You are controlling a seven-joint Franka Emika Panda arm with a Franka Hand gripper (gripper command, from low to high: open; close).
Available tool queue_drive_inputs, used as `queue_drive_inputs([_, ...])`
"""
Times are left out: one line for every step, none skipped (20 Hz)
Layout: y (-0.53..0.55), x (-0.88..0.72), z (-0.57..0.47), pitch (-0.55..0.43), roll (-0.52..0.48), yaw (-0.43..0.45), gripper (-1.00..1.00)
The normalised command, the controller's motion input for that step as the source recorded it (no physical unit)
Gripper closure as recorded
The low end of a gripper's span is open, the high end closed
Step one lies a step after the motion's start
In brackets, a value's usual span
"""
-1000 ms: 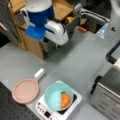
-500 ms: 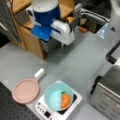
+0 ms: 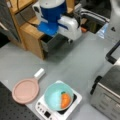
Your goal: Pick up the pan. Place the pan on the table. Pick up the bowl. Place the bowl on the stove.
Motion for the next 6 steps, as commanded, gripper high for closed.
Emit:
queue_drive_inputs([0.06, -0.35, -0.09, -0.039, -0.125, 0.005, -1.00])
queue_drive_inputs([0.06, -0.32, -0.12, -0.057, -0.120, 0.001, -1.00])
queue_drive_inputs([0.05, -0.29, -0.14, -0.063, -0.119, 0.000, -1.00])
queue_drive_inputs([0.04, -0.26, -0.16, -0.080, -0.122, 0.006, -1.00])
queue_drive_inputs([0.04, -0.25, -0.17, -0.094, -0.121, 0.010, -1.00])
queue_drive_inputs([0.03, -0.23, -0.16, -0.103, -0.121, 0.011, -1.00])
